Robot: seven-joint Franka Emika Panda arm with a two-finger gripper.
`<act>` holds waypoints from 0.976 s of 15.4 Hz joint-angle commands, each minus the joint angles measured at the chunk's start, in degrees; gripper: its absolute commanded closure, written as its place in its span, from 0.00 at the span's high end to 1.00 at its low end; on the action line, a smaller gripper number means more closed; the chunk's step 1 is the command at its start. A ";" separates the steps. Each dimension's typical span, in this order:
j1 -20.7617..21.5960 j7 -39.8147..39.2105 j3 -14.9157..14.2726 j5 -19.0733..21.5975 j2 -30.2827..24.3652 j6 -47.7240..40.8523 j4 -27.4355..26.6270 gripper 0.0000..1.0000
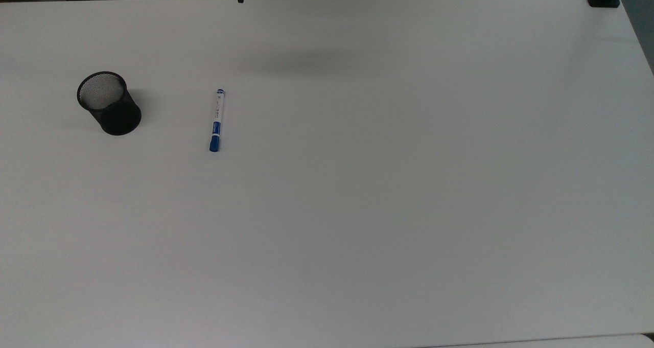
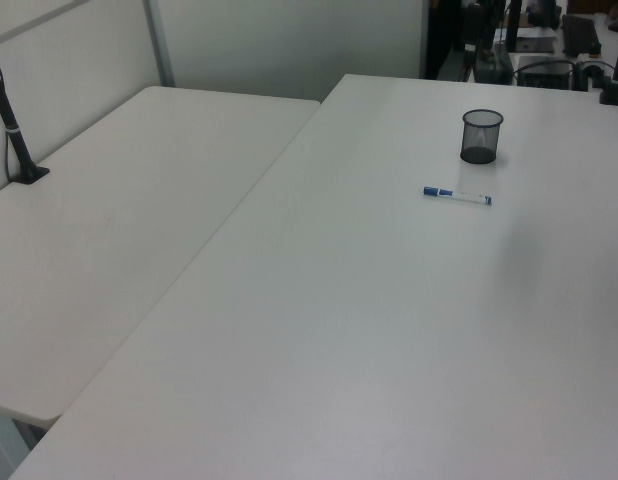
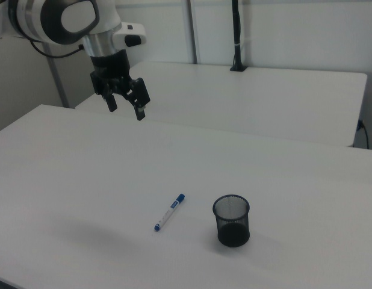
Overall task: Insert the marker
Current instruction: 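Move the open gripper down over the white blue-capped marker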
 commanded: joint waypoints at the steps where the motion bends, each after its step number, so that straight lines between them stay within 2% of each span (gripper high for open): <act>1: -0.15 -1.31 1.10 -0.70 -0.45 -2.10 -0.69 1.00; 4: -0.42 -3.76 1.11 -0.79 -0.62 -2.20 -1.12 1.00; 8: -1.47 -16.59 1.02 -2.10 0.16 -1.85 -1.92 1.00; 12: -1.38 -16.44 1.02 -7.80 2.71 0.68 -4.20 1.00; 15: -1.82 -14.08 0.93 -7.91 3.42 7.09 -8.23 1.00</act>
